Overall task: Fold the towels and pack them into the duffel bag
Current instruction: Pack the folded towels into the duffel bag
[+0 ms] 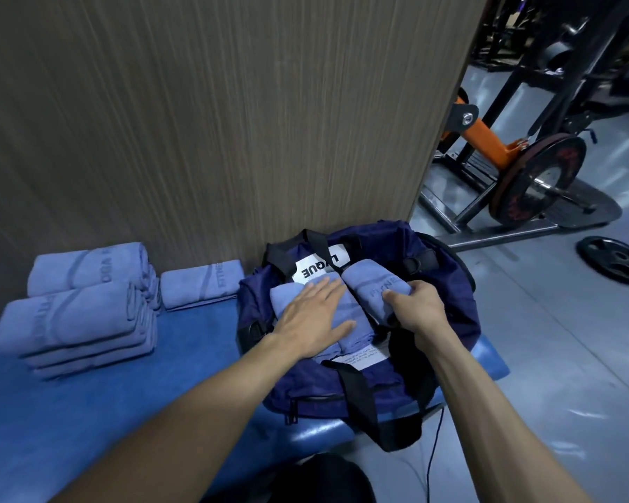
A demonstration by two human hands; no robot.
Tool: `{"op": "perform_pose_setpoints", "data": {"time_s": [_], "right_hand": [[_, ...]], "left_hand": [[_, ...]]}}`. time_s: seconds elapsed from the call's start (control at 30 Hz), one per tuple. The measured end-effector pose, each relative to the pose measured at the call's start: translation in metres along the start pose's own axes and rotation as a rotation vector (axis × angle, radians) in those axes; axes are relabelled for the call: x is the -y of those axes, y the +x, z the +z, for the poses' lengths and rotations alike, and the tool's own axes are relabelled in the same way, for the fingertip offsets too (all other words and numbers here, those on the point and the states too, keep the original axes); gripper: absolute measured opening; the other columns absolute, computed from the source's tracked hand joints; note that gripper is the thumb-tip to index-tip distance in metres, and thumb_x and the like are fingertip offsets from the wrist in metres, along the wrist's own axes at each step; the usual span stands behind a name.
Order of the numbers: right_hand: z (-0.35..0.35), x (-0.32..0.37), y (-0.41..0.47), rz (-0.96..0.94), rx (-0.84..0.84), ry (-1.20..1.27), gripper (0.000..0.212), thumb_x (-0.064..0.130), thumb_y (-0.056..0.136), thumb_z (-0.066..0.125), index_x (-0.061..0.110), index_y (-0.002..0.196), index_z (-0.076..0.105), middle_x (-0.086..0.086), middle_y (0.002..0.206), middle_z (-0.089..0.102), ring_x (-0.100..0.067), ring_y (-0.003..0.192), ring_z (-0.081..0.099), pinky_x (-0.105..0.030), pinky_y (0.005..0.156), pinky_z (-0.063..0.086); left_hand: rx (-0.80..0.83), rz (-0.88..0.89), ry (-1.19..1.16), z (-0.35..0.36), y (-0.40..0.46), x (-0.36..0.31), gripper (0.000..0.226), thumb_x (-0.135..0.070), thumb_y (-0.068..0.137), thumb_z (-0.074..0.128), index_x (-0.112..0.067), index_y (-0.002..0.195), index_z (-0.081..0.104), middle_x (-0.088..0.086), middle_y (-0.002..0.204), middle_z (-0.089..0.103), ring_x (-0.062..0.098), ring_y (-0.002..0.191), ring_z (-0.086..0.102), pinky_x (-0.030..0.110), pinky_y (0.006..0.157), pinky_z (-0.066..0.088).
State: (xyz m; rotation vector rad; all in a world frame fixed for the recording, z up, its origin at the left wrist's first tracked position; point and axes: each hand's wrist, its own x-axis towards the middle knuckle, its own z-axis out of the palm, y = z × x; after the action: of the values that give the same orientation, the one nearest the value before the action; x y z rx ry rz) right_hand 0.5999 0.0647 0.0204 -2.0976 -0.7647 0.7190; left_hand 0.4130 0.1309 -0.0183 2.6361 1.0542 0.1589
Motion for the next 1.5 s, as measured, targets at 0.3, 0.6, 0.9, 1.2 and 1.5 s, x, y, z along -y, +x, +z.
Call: {"op": "perform_pose_setpoints", "data": {"time_s": [0.3,0.6,0.9,1.2,1.5], "right_hand": [[-0.002,0.012,0.012,0.075,0.155,-0.568,0.045,0.039,0.085,0.065,0.012,0.121,0.057,-0.012,0.124,0.061,-0.035,0.11,0.061,-0.041,0.09,0.053],[0.015,0.015,0.015,-0.039,0.216,-0.68,0.042,0.027,0.097,0.044,0.009,0.135,0.05,-0.018,0.139,0.053,-0.038,0.126,0.053,-0.043,0.103,0.043],[0.001,0.008,0.015,-0.14,0.337,-0.698,0.047,0.028,0.101,0.045,0.004,0.14,0.048,-0.021,0.142,0.055,-0.037,0.13,0.052,-0.037,0.103,0.043],[-0.022,0.018,0.009,-0.076,0.53,-0.949,0.047,0.024,0.103,0.046,0.009,0.147,0.042,-0.01,0.149,0.048,-0.026,0.134,0.048,-0.024,0.095,0.036],[-0.025,-0.002,0.019,0.019,0.271,-1.02,0.044,0.031,0.099,0.049,0.011,0.138,0.051,-0.013,0.14,0.056,-0.033,0.126,0.056,-0.041,0.099,0.046]], "left_hand": [[-0.024,0.009,0.009,-0.001,-0.001,-0.001,0.074,-0.057,0.102,0.042,-0.017,0.16,0.019,-0.001,0.169,0.013,0.014,0.156,0.004,0.031,0.126,0.0],[-0.019,0.016,0.023,-0.006,0.001,-0.003,0.075,-0.055,0.099,0.05,-0.017,0.158,0.025,0.001,0.166,0.023,0.019,0.154,0.015,0.033,0.124,0.009],[0.047,0.214,0.066,-0.009,0.062,-0.044,0.049,-0.028,0.106,0.035,-0.019,0.154,0.037,0.002,0.164,0.03,0.022,0.151,0.023,0.041,0.123,0.016],[0.167,0.086,0.242,0.012,0.08,-0.061,0.046,-0.048,0.103,0.029,-0.034,0.144,0.044,0.001,0.157,0.032,0.035,0.147,0.017,0.067,0.116,0.006],[0.167,0.118,0.283,0.006,0.068,-0.05,0.055,-0.062,0.098,0.031,-0.032,0.139,0.053,-0.001,0.152,0.041,0.029,0.146,0.022,0.065,0.118,0.005]]}}
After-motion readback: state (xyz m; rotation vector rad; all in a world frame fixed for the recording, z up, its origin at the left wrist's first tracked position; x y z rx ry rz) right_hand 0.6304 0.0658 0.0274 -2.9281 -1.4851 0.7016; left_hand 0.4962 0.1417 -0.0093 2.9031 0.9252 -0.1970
